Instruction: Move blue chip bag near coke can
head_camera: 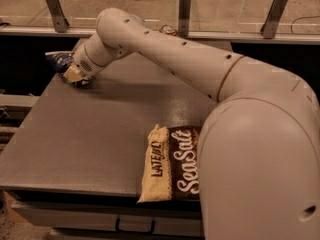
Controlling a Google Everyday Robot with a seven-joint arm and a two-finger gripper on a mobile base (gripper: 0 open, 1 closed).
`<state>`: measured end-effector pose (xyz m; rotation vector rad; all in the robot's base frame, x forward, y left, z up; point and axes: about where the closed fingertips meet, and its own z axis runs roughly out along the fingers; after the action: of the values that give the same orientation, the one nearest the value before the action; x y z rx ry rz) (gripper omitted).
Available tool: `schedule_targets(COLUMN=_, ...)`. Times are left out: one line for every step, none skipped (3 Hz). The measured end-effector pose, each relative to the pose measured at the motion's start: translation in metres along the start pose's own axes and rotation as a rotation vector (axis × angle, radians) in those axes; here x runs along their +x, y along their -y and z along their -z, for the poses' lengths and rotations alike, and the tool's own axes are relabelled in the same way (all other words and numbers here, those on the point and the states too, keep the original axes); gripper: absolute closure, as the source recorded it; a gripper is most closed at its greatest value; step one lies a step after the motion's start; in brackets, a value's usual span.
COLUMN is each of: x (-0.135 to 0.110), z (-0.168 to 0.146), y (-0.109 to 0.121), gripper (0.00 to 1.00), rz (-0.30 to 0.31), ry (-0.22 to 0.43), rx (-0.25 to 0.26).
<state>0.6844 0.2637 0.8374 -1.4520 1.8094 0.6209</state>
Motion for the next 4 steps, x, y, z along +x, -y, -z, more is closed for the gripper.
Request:
schedule_targets(x=0.0000, z=-0.0001, y=-0.0001, gripper=0.89, rz=0.000, ry=0.000, rx=0.000)
schedule_targets(x=-0.0001, z=-0.0001, y=-0.0001, gripper=0.71, rz=0.000, ry=0.000, rx=0.000)
schedule_targets(x=-0.0001, z=0.0000, y=0.0000, gripper=0.47, rz=0.000, ry=0.000, rx=0.000)
schedule_targets(x=-0.0005, z=0.0003, y=0.0000, gripper=0.24, rz=0.000, ry=0.000, rx=0.000)
